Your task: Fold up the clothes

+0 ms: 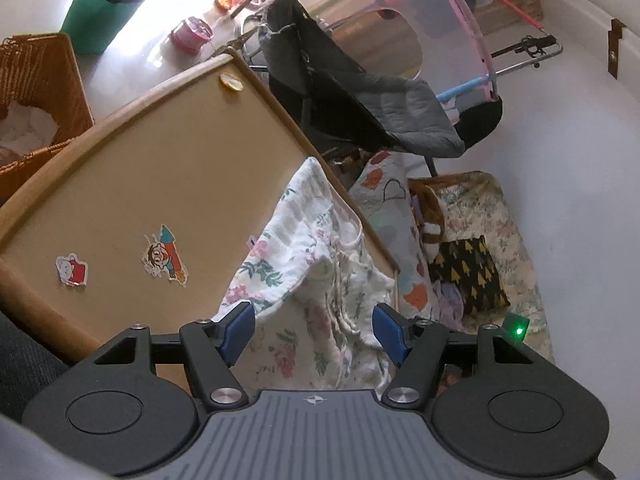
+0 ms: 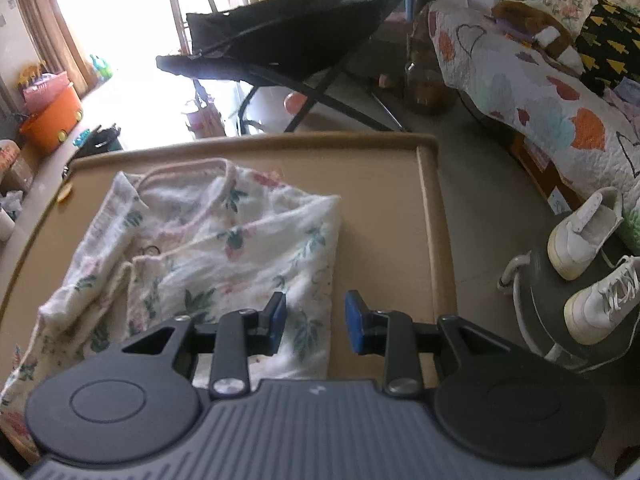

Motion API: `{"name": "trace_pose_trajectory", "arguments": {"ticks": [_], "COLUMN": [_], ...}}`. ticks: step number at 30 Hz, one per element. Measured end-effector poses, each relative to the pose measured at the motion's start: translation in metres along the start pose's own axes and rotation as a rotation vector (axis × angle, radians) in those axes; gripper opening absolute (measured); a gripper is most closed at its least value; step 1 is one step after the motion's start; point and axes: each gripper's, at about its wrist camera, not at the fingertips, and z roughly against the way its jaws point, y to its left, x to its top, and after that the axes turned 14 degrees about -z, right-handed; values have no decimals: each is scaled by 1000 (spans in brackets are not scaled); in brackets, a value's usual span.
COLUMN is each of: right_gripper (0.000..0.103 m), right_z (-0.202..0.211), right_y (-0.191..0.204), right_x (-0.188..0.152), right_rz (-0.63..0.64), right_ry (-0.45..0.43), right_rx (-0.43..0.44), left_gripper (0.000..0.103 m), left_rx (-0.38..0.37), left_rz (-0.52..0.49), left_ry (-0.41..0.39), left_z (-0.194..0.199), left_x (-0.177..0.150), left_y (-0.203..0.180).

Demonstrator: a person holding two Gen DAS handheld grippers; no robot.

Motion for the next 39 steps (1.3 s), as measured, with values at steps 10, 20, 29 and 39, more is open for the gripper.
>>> {"name": "trace_pose_trajectory", "arguments": {"ticks": [10, 20, 29, 39], "right_gripper": [31, 6, 6, 6], "right_z": [-2, 3, 15, 16], "right_y": [4, 16, 38, 65], "right_x": [-8, -12, -11, -17], "right_rz": [28, 67, 175, 289], "right_ry": [-2, -18, -77, -102], "right_rx": [-27, -24, -35, -29], "left_gripper": [67, 67, 67, 68], "left_rx": [2, -23, -38, -52], "left_rz": [-15, 6, 21, 46], "left_ry": [-6, -18, -16, -21], "left_z": [-4, -2, -5, -5], "left_x": [0, 2, 3, 4], "left_y": [-3, 3, 4, 8]}}
